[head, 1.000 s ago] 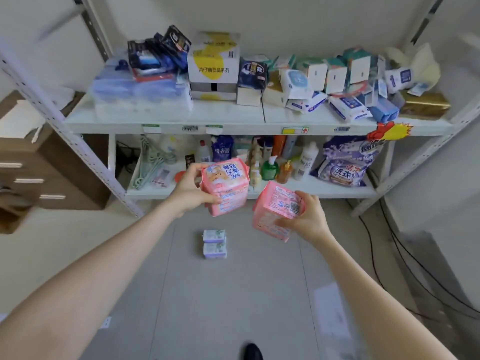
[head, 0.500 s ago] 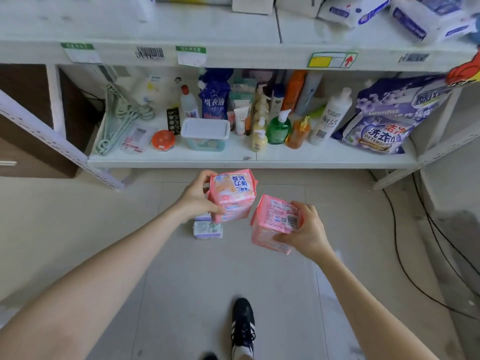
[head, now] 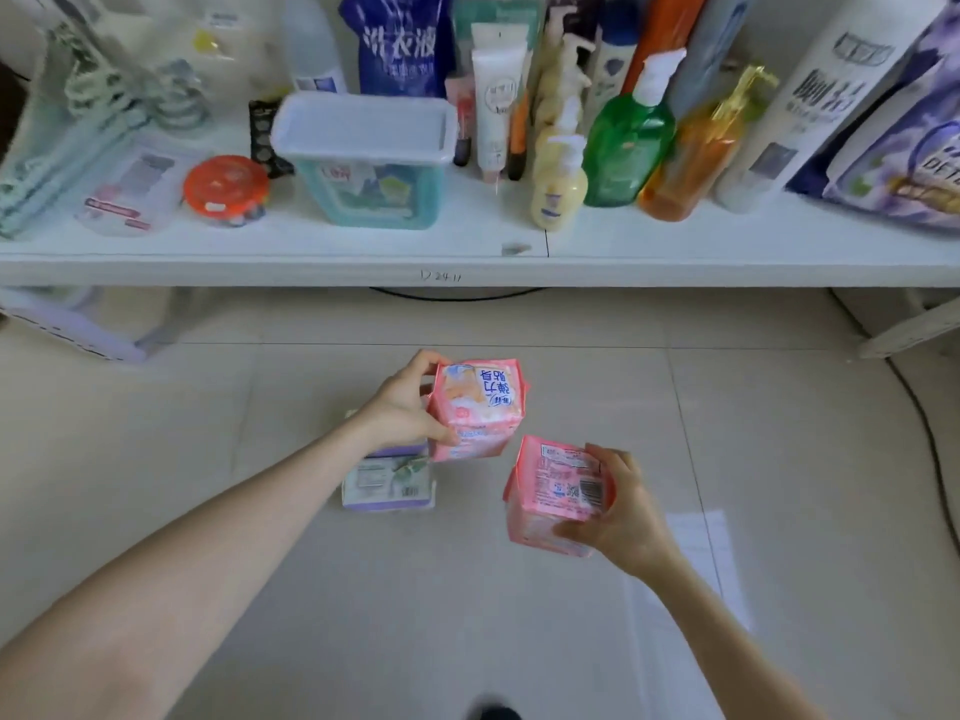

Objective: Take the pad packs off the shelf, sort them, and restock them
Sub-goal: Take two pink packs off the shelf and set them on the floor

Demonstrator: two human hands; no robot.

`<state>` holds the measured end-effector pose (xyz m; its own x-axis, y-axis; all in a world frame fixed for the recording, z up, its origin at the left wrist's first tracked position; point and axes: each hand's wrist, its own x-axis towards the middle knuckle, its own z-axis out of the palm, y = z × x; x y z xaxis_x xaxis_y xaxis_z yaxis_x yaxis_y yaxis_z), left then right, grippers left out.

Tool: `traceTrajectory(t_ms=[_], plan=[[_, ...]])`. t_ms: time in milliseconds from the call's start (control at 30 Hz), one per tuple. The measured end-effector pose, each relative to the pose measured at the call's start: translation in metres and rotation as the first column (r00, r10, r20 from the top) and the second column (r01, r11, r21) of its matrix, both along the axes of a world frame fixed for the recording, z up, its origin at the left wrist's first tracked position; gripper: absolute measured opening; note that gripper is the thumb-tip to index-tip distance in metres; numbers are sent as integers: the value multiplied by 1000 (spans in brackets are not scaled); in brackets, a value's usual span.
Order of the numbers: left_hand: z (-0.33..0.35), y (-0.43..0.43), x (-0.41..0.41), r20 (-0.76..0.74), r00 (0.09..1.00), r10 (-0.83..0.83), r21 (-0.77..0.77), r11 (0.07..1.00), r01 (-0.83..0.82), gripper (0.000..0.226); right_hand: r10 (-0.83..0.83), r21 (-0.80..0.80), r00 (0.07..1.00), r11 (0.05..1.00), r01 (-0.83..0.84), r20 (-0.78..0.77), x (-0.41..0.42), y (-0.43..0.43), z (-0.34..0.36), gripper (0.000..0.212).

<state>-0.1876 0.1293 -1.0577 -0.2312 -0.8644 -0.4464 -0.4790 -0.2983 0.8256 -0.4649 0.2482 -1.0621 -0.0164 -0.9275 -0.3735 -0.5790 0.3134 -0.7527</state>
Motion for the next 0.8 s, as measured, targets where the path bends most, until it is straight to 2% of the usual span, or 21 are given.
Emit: traceTrajectory(t_ms=[233, 367, 467, 567, 700, 800], plan=[[-107, -33, -8, 48, 995, -83, -46, 995, 85, 87, 13, -25, 1000, 1000, -12, 24, -2, -17, -110, 104], [-147, -43, -14, 62, 991, -115, -54, 992, 118, 86, 23, -51, 999, 998, -21, 28, -1, -18, -151, 106], [-164, -47, -19, 136, 970, -200, -57, 976, 210, 88, 35, -47, 999, 998, -33, 32, 0, -14, -173, 111], [-175, -52, -19, 188, 941, -283, 0, 958, 288, 97, 24, -29, 998, 999, -22, 60, 2, -11, -186, 121], [-177, -61, -17, 206, 891, -404, 158, 912, 377, 123, 54, -11, 993, 999, -53, 105, 8, -10, -192, 132], [-175, -68, -21, 218, 851, -477, 223, 873, 433, 121, 74, 9, 989, 997, -76, 128, 15, -13, -196, 136]])
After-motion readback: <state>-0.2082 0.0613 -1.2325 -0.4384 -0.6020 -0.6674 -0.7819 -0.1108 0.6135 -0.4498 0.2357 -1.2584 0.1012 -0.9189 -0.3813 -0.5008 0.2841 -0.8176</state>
